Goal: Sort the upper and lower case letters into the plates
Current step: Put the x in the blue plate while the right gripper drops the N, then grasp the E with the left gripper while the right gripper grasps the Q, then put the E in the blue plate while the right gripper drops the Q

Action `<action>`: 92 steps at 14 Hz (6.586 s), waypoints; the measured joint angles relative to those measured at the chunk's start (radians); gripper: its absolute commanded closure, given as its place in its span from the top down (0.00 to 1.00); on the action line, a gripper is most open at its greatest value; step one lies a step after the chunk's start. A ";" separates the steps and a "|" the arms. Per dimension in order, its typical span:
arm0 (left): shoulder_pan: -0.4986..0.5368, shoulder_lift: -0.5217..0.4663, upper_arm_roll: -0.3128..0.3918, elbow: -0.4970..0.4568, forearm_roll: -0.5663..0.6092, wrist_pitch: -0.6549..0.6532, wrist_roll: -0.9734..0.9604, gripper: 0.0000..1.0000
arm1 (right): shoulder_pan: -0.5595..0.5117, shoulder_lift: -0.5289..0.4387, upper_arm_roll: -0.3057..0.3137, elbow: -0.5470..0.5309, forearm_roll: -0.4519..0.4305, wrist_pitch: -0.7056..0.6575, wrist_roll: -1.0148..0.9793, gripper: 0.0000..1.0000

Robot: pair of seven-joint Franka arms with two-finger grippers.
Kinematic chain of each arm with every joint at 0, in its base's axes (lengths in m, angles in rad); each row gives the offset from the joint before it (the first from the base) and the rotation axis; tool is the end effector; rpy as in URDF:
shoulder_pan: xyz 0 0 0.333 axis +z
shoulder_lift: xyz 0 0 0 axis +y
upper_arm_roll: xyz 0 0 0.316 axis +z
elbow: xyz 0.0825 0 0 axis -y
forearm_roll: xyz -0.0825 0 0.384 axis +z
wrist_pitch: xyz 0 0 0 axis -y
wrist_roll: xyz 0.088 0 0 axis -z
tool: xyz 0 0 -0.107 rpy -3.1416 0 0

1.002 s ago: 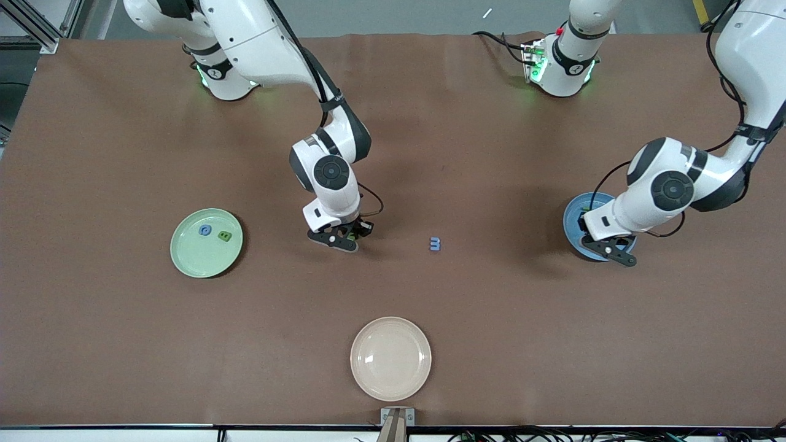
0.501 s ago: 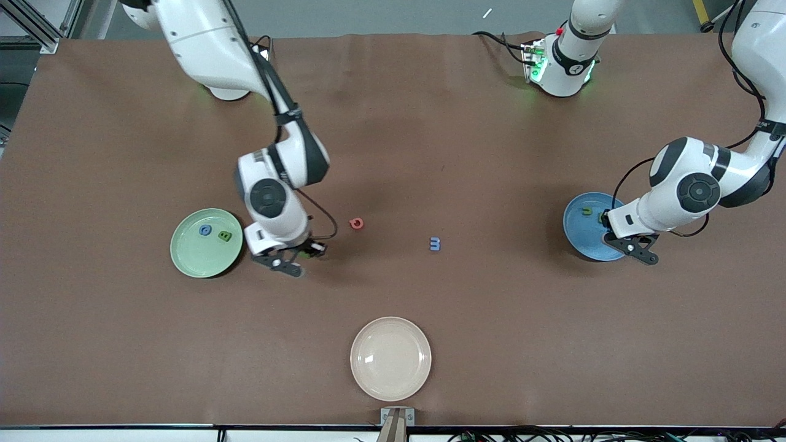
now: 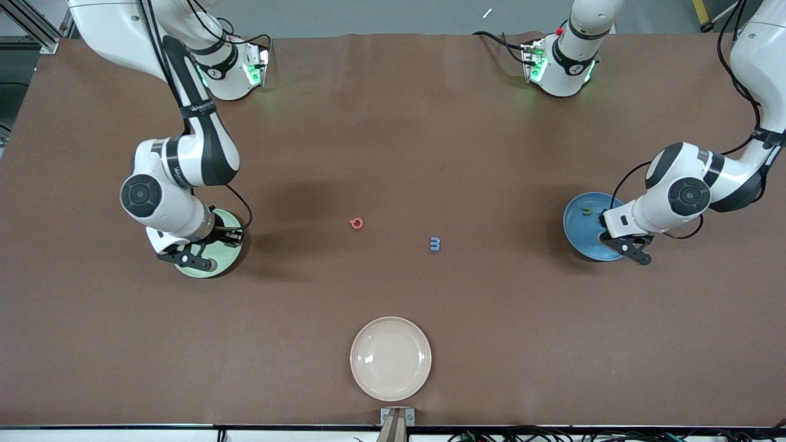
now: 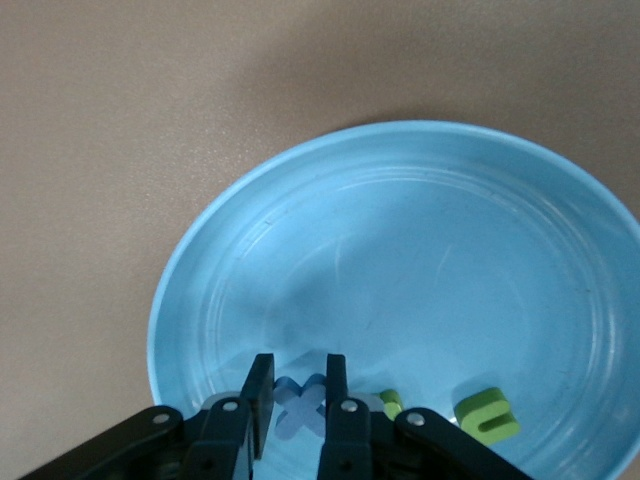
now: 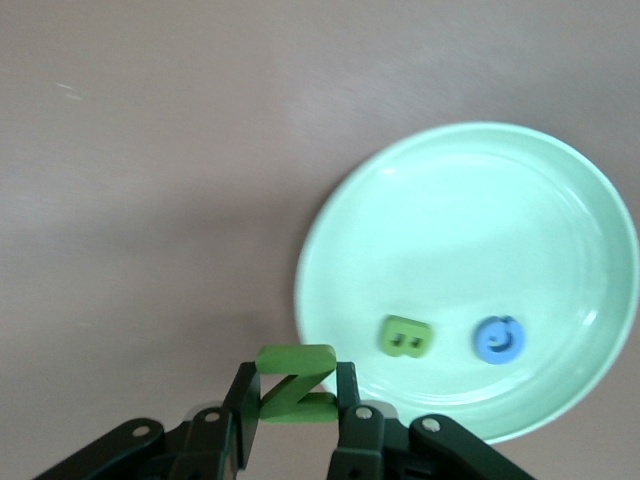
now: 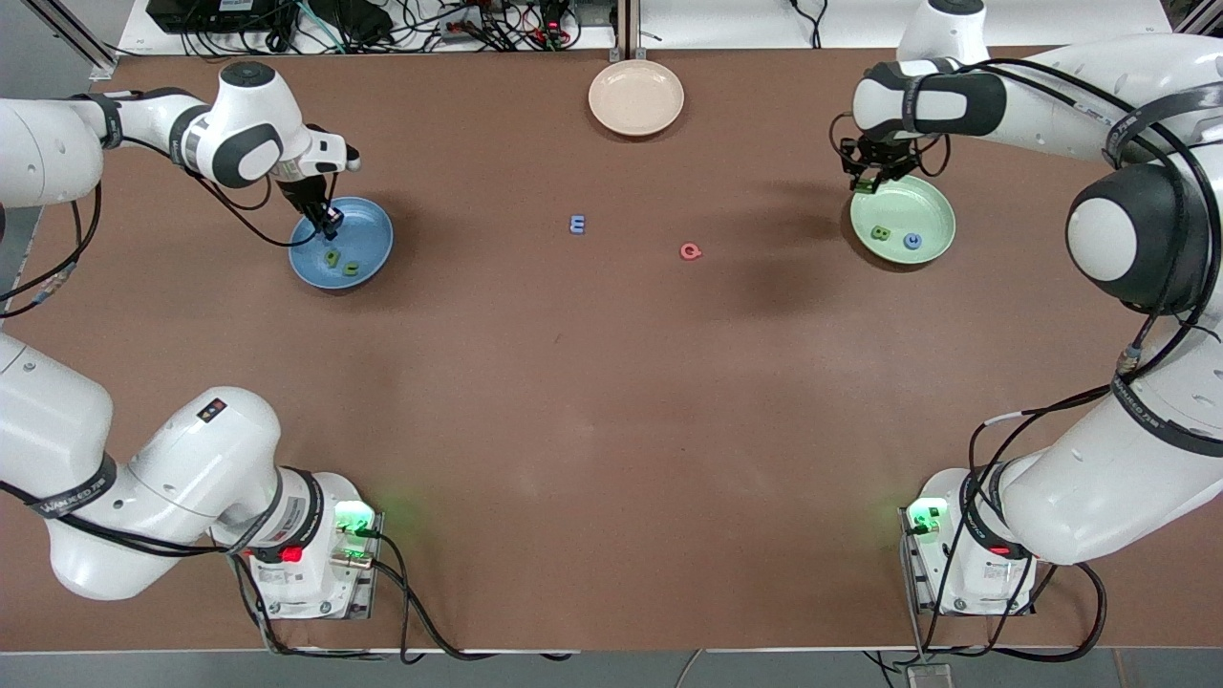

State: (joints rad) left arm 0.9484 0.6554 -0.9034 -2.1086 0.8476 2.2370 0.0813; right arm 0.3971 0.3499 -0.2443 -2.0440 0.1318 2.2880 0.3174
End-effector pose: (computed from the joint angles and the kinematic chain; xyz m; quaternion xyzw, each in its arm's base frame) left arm 0.5520 0.0376 0.1932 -0.9535 0.2906 0.0697 0.0402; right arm 0.5767 0.0947 0.2661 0.9914 -0.1224 -0.0462 0.0051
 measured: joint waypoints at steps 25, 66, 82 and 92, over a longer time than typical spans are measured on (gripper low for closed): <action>-0.588 0.051 -0.060 0.259 -0.076 -0.155 -0.995 1.00 | -0.192 0.103 0.015 -0.139 0.000 0.357 -0.215 1.00; -1.002 0.258 0.213 0.543 -0.159 -0.035 -1.039 0.01 | 0.488 0.289 0.053 0.196 0.157 0.193 1.225 0.65; -0.107 0.196 -0.186 0.142 0.096 -0.236 -0.513 0.01 | 0.428 0.298 0.026 0.239 0.156 0.155 1.109 0.00; 0.030 0.196 -0.190 0.095 0.108 -0.223 -0.354 0.04 | 0.162 0.073 -0.079 0.069 0.156 -0.045 0.403 0.00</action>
State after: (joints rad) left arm 0.9783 0.8511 -1.0937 -2.0133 0.9552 2.0136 -0.2725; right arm 0.5590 0.4229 -0.3228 -1.9745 0.2875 2.2432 0.7206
